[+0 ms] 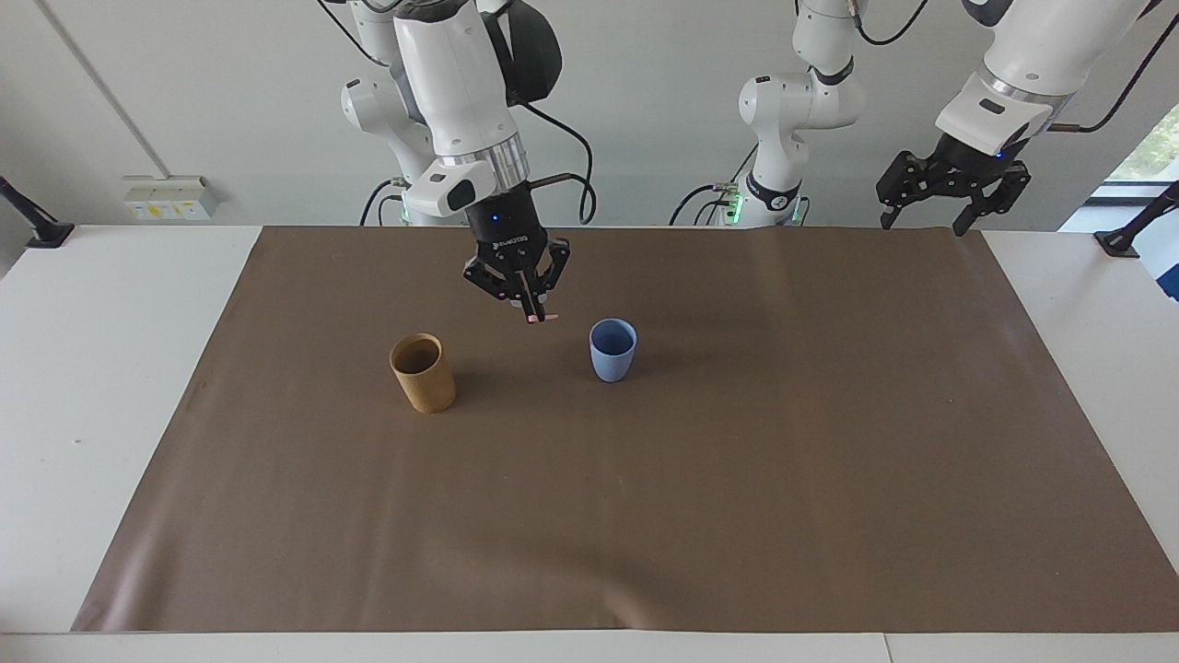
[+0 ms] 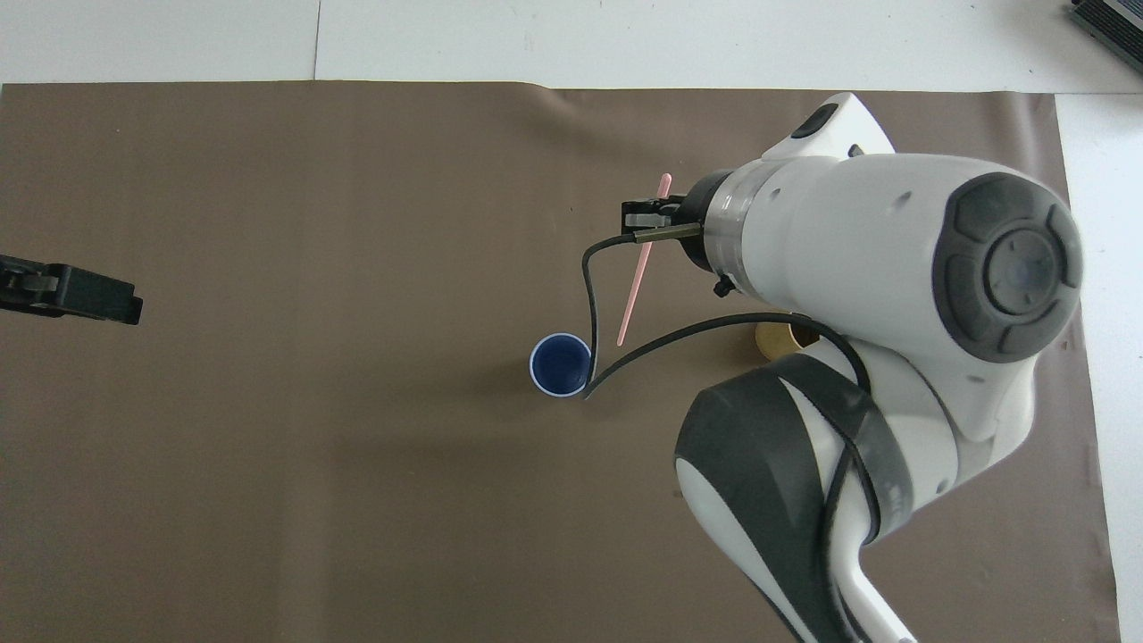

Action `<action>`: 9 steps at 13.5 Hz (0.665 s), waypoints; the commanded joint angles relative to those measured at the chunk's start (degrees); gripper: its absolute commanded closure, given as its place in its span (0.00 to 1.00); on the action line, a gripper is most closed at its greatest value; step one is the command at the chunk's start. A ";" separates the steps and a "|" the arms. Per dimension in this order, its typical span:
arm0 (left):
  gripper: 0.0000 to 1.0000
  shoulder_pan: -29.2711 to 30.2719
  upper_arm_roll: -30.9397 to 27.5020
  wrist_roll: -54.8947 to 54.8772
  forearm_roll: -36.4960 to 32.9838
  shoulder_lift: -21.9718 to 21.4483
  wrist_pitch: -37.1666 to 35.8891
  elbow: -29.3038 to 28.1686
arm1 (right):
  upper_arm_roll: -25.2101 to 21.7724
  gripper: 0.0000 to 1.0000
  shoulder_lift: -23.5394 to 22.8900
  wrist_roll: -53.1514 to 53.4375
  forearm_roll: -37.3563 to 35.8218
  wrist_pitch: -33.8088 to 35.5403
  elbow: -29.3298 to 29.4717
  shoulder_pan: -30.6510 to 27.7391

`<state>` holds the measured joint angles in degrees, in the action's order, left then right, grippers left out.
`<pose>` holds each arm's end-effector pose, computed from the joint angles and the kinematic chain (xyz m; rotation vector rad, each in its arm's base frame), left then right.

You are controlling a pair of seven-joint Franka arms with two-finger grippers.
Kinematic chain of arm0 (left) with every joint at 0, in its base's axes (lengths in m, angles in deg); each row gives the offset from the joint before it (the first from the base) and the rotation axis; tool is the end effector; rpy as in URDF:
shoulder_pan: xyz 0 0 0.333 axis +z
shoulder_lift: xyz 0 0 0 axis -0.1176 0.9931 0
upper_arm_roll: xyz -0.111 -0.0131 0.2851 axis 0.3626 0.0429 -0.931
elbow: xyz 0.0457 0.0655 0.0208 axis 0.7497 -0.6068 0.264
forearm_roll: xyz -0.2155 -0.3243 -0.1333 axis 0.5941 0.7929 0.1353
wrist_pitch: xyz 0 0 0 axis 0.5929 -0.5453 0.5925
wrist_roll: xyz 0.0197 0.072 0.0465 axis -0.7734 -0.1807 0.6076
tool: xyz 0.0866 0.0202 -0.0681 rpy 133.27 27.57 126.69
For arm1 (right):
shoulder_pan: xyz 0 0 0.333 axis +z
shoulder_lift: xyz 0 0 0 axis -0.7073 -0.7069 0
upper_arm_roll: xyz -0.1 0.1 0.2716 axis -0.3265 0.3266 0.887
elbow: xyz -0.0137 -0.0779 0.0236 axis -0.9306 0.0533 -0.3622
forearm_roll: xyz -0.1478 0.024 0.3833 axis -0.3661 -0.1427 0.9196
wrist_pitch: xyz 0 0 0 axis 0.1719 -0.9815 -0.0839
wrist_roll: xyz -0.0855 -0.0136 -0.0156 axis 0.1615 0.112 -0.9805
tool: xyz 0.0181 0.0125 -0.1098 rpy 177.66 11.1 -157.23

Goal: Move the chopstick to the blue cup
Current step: 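Move the stick over the blue cup and lower it inside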

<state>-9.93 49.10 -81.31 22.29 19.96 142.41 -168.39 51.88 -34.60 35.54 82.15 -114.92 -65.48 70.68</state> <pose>0.5514 -0.0601 0.6528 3.1134 -0.2722 -0.0073 0.5937 0.2899 0.5799 -2.8444 -0.0686 -0.6086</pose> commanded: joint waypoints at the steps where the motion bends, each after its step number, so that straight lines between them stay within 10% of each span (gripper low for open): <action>1: 0.00 0.81 0.64 -0.12 -0.66 -0.39 -0.38 0.32 | 0.21 1.00 -3.18 4.13 -3.76 -4.01 0.85 2.97; 9: 0.00 0.81 0.64 -0.12 -0.57 -0.39 -0.38 0.32 | 0.21 1.00 -4.68 5.64 -6.50 -5.60 -2.05 6.33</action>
<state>-9.93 49.10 -81.31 22.29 19.96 142.41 -168.39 51.81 -39.91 40.81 77.26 -119.60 -65.82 77.32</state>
